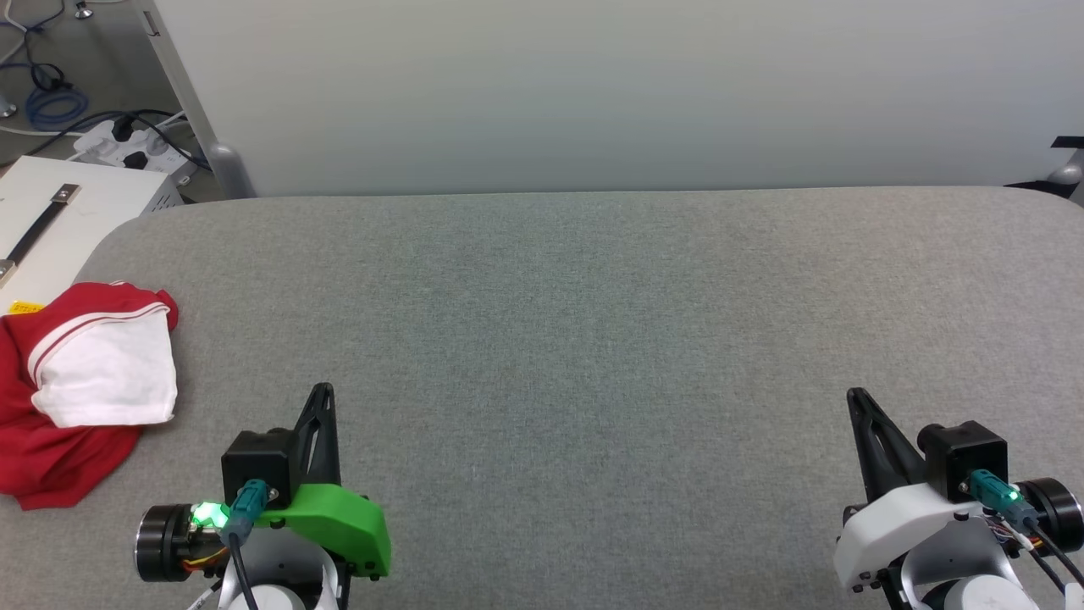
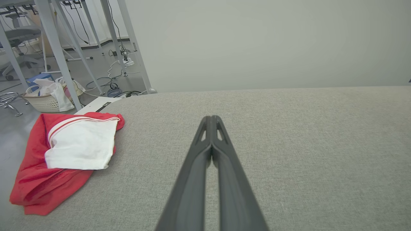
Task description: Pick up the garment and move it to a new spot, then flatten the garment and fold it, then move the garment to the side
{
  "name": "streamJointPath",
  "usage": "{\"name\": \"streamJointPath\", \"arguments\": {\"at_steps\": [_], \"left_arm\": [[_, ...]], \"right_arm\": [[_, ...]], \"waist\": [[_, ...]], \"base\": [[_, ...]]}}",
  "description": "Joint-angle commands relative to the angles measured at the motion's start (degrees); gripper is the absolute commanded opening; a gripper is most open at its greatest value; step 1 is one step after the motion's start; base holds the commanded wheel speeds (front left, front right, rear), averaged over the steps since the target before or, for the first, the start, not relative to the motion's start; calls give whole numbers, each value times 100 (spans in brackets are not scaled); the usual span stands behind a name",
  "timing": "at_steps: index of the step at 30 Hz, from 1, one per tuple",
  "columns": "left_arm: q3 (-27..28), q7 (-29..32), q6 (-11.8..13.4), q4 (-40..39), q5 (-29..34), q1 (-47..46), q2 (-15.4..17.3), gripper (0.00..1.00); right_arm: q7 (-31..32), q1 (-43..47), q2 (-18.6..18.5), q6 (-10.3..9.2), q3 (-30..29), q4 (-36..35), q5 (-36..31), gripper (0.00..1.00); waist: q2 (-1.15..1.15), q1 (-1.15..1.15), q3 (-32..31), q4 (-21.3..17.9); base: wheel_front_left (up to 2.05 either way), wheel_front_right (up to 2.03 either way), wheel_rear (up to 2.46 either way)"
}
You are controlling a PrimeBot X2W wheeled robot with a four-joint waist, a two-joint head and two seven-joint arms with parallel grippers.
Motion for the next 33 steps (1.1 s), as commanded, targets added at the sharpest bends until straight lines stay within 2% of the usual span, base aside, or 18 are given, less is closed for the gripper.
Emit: {"name": "streamJointPath", "arguments": {"at_steps": [1,11,12,33], "left_arm": [[-3,-5,-17,-9,23,-15,46,0],[-3,-5,-17,-9,23,-15,46,0],[2,0,0,0,0,0,0,100],[-310,-260,26,198,-278,-149,1,100]], "right_arm": [[-25,-77,-26,37,1,-20,-21,0],[-25,-77,-26,37,1,-20,-21,0],[0,0,0,0,2,0,0,100],[-210,-59,4,1,-62,81,307,100]], "waist": [[0,0,0,0],[0,0,0,0],[0,0,0,0],[0,0,12,-1]], "base": [[0,0,0],[0,0,0],[0,0,0],[0,0,0]]}}
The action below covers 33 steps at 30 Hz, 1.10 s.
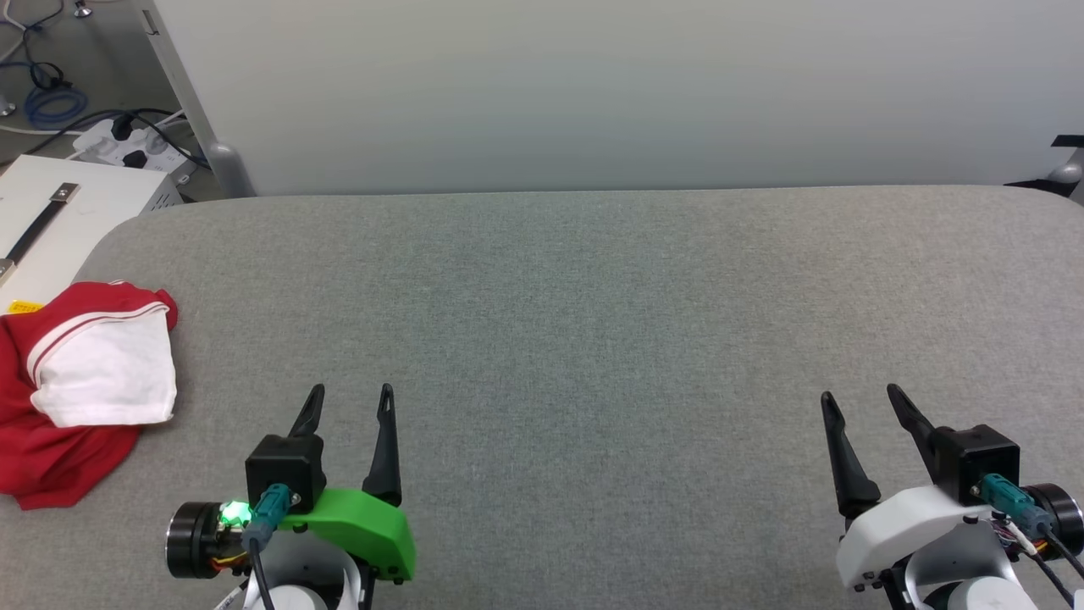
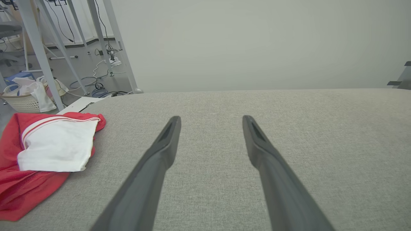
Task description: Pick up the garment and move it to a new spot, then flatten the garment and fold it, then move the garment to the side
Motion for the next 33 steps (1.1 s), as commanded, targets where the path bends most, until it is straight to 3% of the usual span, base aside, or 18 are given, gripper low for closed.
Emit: {"name": "streamJointPath", "arguments": {"at_steps": [1,33], "left_arm": [[-61,-83,20,64,-70,-137,13,100],[-334,-464,85,288,-235,-312,27,100]], "right_arm": [[-66,-63,-8,9,-49,-41,108,100],[-81,-13,-17,20,-267,-512,510,100]], "waist": [[0,0,6,1],[0,0,20,88]], "base": [[0,0,0],[0,0,0]]}}
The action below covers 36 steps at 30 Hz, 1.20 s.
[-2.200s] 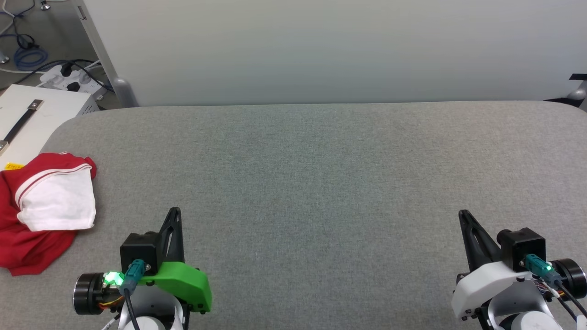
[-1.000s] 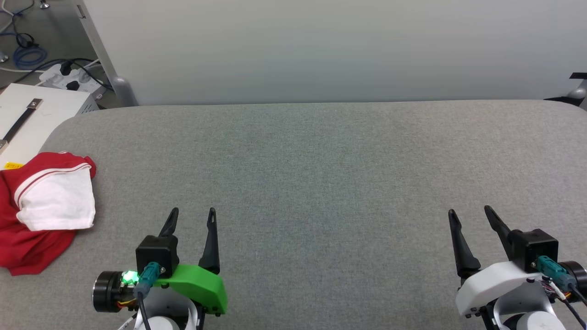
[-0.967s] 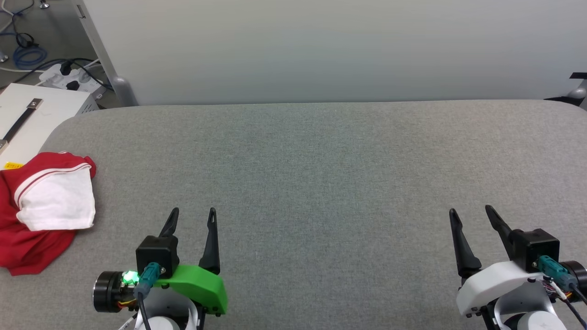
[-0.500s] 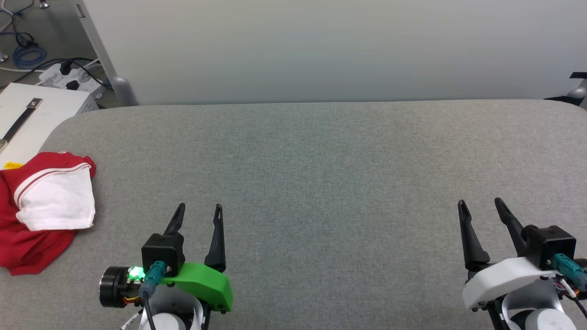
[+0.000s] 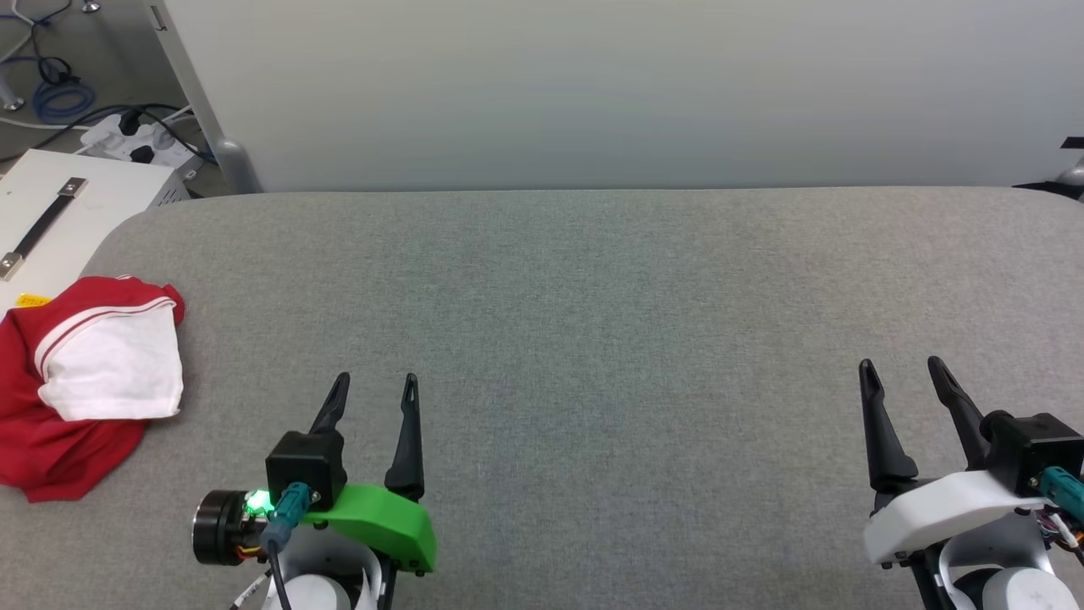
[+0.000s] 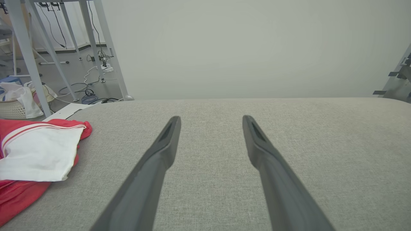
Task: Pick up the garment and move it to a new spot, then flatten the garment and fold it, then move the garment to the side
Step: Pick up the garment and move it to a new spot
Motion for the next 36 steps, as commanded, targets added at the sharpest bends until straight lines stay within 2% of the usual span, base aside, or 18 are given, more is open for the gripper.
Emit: {"name": "streamJointPath", "arguments": {"at_steps": [1,13,36], "left_arm": [[-29,-64,39,24,-43,-145,26,100],[112,-206,92,140,-130,-262,50,100],[375,-482,130,363,-292,-266,75,100]], "right_arm": [[-32,-11,-15,20,-6,-54,94,100],[120,-26,-18,24,183,-226,112,100],[211,-106,-157,32,652,-357,208,100]], "waist": [[0,0,9,37],[0,0,99,510],[0,0,101,1951]], "base": [[0,0,0],[0,0,0],[0,0,0]]}}
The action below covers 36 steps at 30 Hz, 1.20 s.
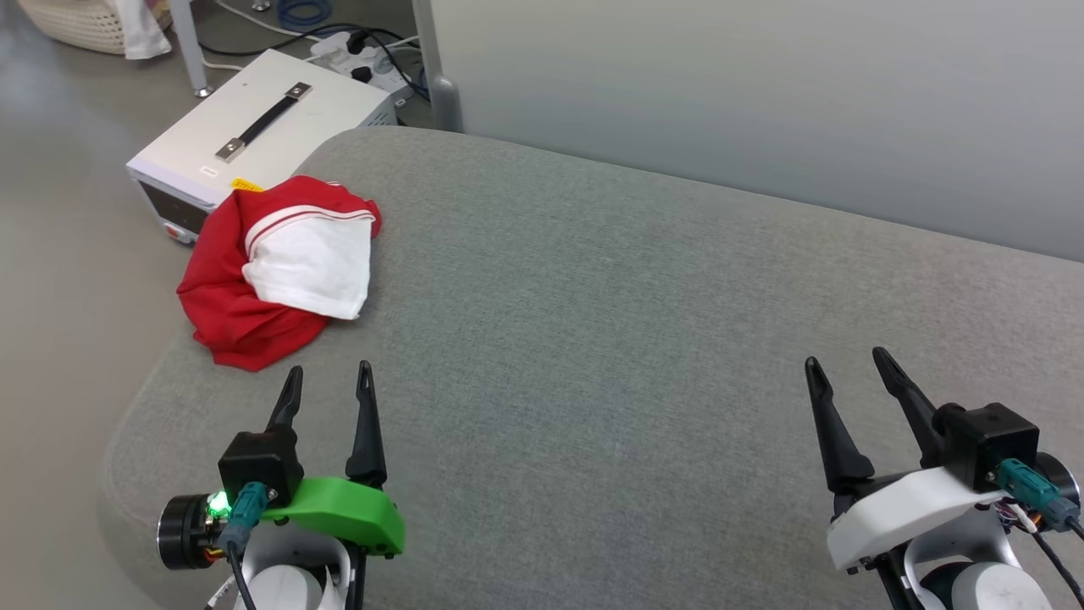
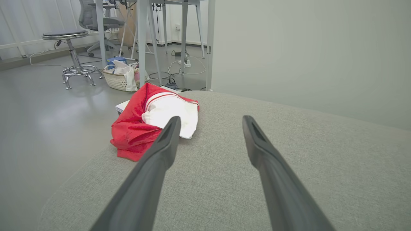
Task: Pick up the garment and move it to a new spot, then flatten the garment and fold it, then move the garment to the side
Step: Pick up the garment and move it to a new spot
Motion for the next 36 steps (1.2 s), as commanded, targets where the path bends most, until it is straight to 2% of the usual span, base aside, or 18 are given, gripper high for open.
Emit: {"name": "streamJointPath", "arguments": {"at_steps": [1,13,23,29,36], "left_arm": [[20,-52,20,25,-90,-85,32,100],[114,-197,-20,109,-195,-111,29,100],[141,-315,-5,277,-281,-217,25,100],[198,-386,26,386,-327,-308,32,100],[331,-315,-42,772,-599,-828,95,100]], "right_arm": [[-24,-107,-29,28,34,-43,33,100],[-52,-185,-122,32,211,-121,48,100],[-45,-262,-219,36,297,-260,78,100],[-37,-334,-285,38,347,-359,109,100],[162,-544,-462,40,340,-590,147,100]], "waist": [[0,0,-1,249],[0,0,57,742],[0,0,136,969],[0,0,214,972],[0,0,690,712]], "base": [[0,0,0],[0,0,0],[0,0,0],[0,0,0],[0,0,0]]}}
